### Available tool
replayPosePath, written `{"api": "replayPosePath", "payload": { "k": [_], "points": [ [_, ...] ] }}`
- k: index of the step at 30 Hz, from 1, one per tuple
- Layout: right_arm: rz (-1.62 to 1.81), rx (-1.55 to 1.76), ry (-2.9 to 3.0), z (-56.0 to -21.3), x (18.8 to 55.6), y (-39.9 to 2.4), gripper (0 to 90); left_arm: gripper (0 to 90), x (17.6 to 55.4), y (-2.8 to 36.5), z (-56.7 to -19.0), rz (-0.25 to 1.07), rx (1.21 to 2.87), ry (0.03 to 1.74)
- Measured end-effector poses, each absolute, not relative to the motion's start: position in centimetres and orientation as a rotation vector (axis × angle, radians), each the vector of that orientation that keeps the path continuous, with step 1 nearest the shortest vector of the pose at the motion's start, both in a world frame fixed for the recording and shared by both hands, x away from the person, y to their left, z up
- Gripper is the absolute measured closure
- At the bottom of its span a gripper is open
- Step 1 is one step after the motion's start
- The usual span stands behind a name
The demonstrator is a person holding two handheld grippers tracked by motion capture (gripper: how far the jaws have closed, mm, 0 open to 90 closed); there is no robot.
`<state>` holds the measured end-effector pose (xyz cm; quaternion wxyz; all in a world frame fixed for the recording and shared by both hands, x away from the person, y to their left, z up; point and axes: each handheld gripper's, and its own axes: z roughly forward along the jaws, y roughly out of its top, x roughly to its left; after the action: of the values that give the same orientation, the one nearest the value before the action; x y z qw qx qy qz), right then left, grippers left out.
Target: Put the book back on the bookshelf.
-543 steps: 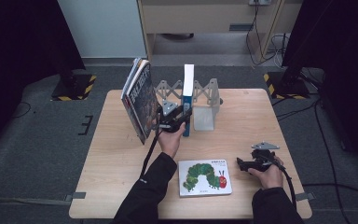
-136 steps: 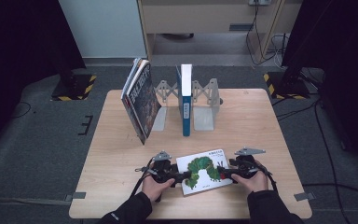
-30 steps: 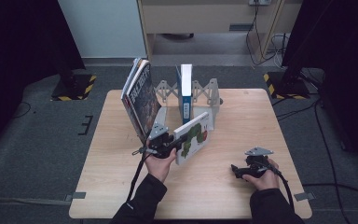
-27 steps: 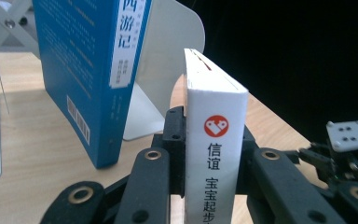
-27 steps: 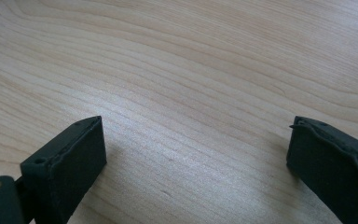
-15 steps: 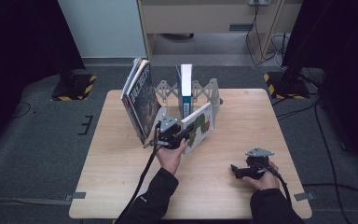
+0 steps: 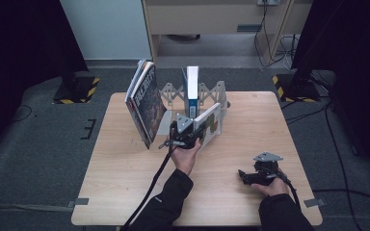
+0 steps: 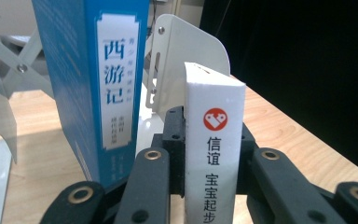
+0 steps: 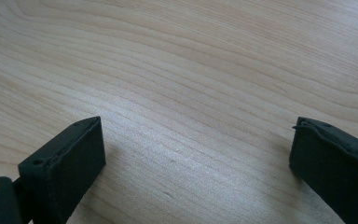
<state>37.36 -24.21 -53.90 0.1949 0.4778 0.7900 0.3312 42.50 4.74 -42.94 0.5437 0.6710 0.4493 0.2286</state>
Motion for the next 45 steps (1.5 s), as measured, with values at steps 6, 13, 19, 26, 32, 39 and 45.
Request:
{"api": "replayPosePath", "payload": {
  "k": [6, 13, 19, 26, 32, 39, 45],
  "points": [
    [0.925, 1.342, 2.212, -53.9, 37.3, -24.2, 3.5, 74.5, 43.2, 4.0, -42.9, 0.547, 1.592, 1.069],
    [0.925, 1.341, 2.214, -53.9, 37.3, -24.2, 3.4, 74.4, 43.7, 3.3, -43.1, 0.572, 1.59, 1.083],
    [0.923, 1.344, 2.21, -53.9, 37.4, -24.1, 3.1, 74.4, 44.2, 2.9, -43.5, 0.575, 1.578, 1.097],
    [0.921, 1.342, 2.211, -53.9, 37.4, -24.1, 3.0, 74.4, 44.7, 2.4, -44.2, 0.579, 1.586, 1.111],
    [0.919, 1.336, 2.208, -53.9, 37.4, -24.1, 2.8, 74.2, 44.5, 2.0, -44.7, 0.589, 1.578, 1.105],
    [0.92, 1.34, 2.206, -53.9, 37.4, -24.1, 2.6, 73.5, 43.6, 2.3, -45.3, 0.579, 1.577, 1.098],
    [0.918, 1.344, 2.204, -53.9, 37.4, -24.0, 2.3, 73.0, 42.5, 2.6, -45.9, 0.571, 1.608, 1.088]
  ]
}}
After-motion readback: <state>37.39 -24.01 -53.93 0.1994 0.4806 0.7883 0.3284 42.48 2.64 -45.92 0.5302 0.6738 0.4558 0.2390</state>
